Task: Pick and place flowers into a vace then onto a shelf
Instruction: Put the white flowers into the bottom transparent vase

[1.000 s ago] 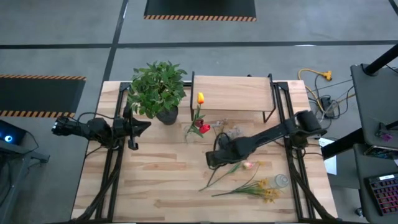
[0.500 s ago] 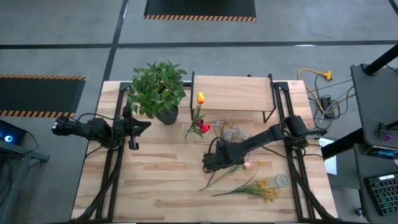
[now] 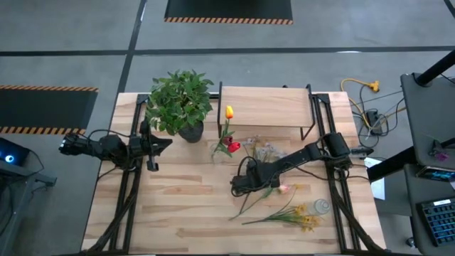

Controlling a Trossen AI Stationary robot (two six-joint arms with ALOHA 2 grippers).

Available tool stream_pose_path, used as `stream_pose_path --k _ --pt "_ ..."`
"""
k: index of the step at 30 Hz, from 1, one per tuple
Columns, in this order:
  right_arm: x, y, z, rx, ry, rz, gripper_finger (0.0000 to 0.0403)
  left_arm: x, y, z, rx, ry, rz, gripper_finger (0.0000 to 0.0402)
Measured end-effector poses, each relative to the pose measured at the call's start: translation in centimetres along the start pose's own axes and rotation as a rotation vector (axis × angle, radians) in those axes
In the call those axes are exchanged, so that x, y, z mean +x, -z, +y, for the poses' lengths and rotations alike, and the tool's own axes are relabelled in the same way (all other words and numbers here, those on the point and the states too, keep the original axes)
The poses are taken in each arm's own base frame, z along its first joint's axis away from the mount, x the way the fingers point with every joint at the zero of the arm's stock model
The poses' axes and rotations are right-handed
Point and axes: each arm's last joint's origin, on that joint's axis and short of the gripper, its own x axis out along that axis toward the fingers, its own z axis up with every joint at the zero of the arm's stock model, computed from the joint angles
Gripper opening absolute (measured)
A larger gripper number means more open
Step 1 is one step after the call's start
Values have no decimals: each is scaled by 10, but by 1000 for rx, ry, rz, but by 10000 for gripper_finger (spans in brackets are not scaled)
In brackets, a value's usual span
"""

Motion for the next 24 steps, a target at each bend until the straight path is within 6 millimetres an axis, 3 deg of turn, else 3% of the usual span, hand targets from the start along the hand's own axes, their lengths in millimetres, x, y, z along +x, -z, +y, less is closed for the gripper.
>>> stream_pose_path --k 10,17,24 --pt "-4 0 -1 -23 -10 11 15 0 0 0 0 0 1 4" --pt "-11 -1 -5 -29 4 15 11 0 0 0 0 0 1 4" --pt "-44 -6 -14 -25 -47 -15 10 0 0 0 1 0 2 4"
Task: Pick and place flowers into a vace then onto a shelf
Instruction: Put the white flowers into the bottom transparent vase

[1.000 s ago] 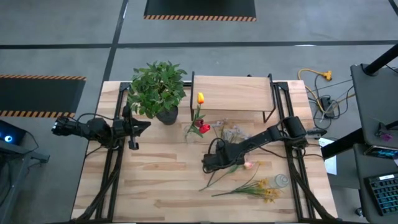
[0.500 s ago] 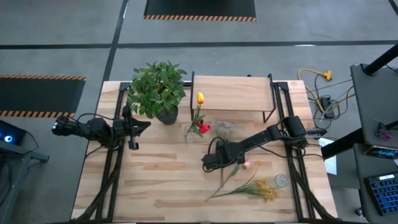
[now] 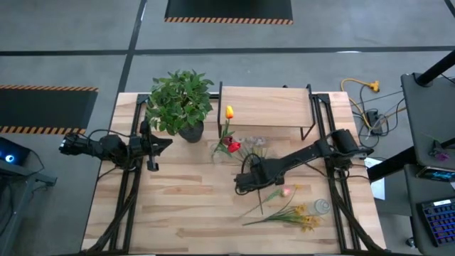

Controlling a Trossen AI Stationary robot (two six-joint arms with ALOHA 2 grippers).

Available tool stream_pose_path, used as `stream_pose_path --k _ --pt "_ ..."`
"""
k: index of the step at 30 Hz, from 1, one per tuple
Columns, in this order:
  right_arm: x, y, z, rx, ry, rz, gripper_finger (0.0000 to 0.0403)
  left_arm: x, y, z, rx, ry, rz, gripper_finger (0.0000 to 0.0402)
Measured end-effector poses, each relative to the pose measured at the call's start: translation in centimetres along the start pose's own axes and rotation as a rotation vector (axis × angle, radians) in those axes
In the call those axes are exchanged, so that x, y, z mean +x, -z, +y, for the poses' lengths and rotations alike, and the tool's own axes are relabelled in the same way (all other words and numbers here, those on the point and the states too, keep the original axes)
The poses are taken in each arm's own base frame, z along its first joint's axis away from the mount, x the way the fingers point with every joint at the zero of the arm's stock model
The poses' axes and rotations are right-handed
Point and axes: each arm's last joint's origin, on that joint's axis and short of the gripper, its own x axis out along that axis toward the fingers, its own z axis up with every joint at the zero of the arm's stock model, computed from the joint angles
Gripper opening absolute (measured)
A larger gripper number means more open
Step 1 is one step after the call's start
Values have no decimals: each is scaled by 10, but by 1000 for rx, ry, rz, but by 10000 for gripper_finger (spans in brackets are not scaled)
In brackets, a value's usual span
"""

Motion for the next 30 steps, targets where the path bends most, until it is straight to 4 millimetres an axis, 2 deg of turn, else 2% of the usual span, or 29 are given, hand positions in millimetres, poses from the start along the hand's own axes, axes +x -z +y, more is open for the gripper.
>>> stream_pose_path --k 6,11,20,30 --pt "-38 -9 -12 8 -69 -73 10 0 0 0 0 0 0 4" --pt "-56 -15 -23 12 -71 -102 10 0 0 0 0 0 0 4" --pt "-68 -11 -29 -9 -126 -251 10 0 0 0 0 0 0 4" --pt "-76 10 -31 -64 -189 -312 9 0 0 0 0 0 0 4"
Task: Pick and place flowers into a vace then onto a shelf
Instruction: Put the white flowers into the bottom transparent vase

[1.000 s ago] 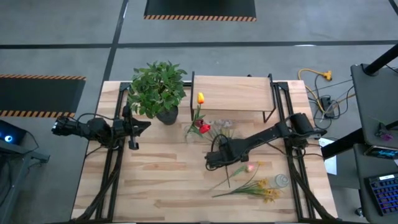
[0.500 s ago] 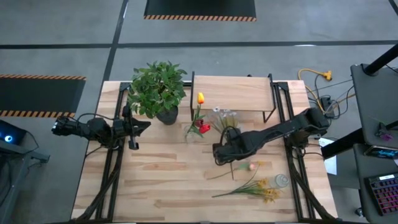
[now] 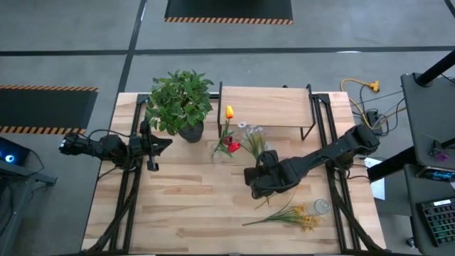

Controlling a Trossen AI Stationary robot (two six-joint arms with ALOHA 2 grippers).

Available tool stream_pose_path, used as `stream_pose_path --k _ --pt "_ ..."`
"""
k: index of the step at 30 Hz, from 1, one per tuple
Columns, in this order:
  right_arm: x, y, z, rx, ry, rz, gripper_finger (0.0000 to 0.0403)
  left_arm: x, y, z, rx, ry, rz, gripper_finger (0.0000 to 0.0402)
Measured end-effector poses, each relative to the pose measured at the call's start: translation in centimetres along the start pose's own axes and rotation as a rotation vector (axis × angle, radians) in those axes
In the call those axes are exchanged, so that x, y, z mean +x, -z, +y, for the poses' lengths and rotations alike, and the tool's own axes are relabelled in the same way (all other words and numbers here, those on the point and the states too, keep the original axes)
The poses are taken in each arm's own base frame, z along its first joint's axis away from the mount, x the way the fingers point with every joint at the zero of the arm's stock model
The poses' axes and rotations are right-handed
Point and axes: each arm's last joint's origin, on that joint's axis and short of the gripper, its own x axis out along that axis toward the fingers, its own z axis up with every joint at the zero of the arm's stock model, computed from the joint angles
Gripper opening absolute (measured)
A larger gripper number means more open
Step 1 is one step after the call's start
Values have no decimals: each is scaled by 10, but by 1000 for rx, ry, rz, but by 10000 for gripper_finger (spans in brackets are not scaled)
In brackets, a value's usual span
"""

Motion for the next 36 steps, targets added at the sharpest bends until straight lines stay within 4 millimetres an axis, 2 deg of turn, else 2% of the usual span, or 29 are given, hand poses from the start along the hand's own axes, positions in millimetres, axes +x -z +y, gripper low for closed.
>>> stream_pose_path --k 9,23,31,36 --pt "-23 15 4 -27 -69 36 9 0 0 0 0 0 0 4" --pt "-54 36 0 -56 -119 75 8 0 0 0 0 0 0 4" --pt "-70 42 2 -68 -169 96 8 0 0 0 0 0 0 4" --pt "-88 41 1 -79 -165 135 8 0 0 0 0 1 0 4"
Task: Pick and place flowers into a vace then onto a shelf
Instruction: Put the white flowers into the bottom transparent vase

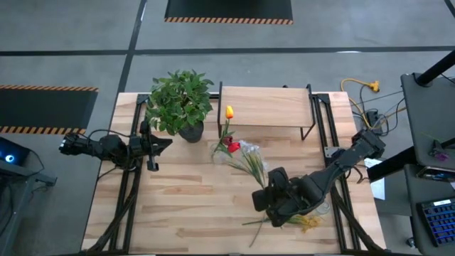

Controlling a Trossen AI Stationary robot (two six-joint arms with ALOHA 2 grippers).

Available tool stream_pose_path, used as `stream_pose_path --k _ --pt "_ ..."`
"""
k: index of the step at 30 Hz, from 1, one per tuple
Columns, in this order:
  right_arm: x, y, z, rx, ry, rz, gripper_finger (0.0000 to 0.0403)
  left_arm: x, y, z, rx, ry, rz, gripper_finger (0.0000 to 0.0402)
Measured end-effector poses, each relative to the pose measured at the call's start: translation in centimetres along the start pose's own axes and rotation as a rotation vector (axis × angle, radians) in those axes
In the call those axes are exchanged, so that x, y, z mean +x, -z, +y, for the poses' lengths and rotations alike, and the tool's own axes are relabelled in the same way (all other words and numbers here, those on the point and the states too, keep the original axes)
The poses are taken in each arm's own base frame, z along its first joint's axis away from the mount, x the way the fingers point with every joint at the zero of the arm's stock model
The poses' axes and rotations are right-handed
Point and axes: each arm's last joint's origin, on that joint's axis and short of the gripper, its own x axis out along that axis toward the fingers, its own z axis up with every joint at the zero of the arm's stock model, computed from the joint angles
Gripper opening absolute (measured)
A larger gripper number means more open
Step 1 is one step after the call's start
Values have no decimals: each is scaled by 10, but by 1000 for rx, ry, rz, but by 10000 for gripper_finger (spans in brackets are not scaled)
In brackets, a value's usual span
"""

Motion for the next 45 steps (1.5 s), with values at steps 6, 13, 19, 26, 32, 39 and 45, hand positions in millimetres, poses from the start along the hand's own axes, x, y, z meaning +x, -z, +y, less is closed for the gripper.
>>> stream_pose_path --k 6,13,19,26,32,39,45 --pt "-34 -3 -2 31 51 41 8 0 0 0 0 -1 1 4" --pt "-64 -5 -11 -44 15 -175 8 0 0 0 0 0 1 4" --pt "-59 9 -20 -207 -55 -417 8 0 0 0 0 0 1 4" --pt "-28 19 -44 -321 30 -512 8 0 0 0 0 0 1 4" --pt "-35 2 -84 -375 25 -543 8 0 0 0 0 0 1 4" --pt "-56 -33 -141 -390 -175 -657 8 0 0 0 0 0 1 4" --pt "-49 -48 -174 -424 -296 -675 8 0 0 0 -2 -1 -3 4"
